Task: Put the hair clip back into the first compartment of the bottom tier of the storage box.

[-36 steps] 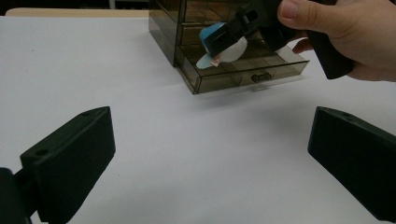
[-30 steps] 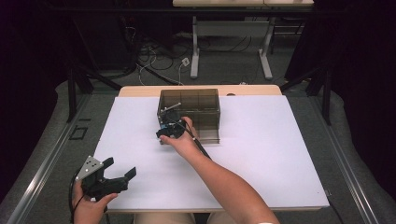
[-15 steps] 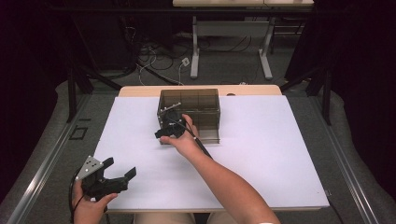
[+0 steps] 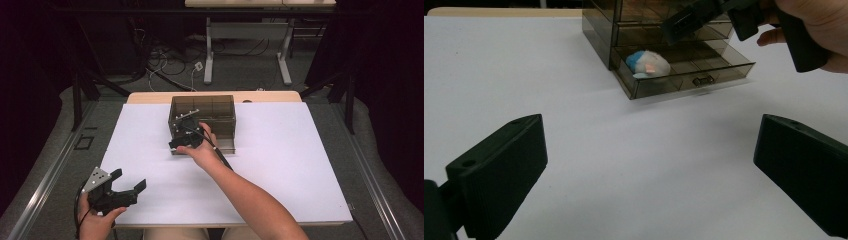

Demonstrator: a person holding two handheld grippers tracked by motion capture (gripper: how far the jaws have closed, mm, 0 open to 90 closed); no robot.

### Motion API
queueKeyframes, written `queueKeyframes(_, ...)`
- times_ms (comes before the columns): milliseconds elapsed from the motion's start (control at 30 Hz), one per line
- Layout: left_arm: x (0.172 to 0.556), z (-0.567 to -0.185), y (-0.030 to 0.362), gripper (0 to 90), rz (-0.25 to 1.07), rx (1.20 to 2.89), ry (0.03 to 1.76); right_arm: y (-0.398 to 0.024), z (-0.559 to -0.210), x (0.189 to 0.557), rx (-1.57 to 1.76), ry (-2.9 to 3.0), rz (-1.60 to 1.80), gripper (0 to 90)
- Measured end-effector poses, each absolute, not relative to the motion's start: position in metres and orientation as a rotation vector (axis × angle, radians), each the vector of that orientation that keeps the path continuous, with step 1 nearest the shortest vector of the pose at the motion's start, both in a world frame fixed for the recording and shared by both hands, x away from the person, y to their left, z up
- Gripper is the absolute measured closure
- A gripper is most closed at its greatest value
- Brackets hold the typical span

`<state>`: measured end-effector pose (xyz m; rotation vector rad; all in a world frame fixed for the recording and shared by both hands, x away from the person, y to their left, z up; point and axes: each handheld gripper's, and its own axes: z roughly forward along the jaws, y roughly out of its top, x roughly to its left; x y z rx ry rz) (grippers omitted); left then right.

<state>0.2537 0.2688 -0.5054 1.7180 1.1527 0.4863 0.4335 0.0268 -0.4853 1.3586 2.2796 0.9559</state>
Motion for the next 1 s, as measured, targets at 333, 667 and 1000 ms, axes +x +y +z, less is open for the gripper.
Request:
queueKeyframes(333, 0.255, -0.506, 0.267, 0.9, 0.489, 1.724, 1.153, 0.001, -0.477, 0.422, 1.345, 2.276, 0.948, 5.8)
queueKeyframes(667, 0.255, -0.507, 0.266, 0.9, 0.488, 1.731, 1.155, -0.028, -0.47, 0.409, 1.3, 2.269, 0.935, 0.0)
queueKeyframes(1000, 0.255, -0.507, 0.266, 0.9, 0.489, 1.735, 1.158, -0.056, -0.465, 0.395, 1.276, 2.256, 0.95, 0.0)
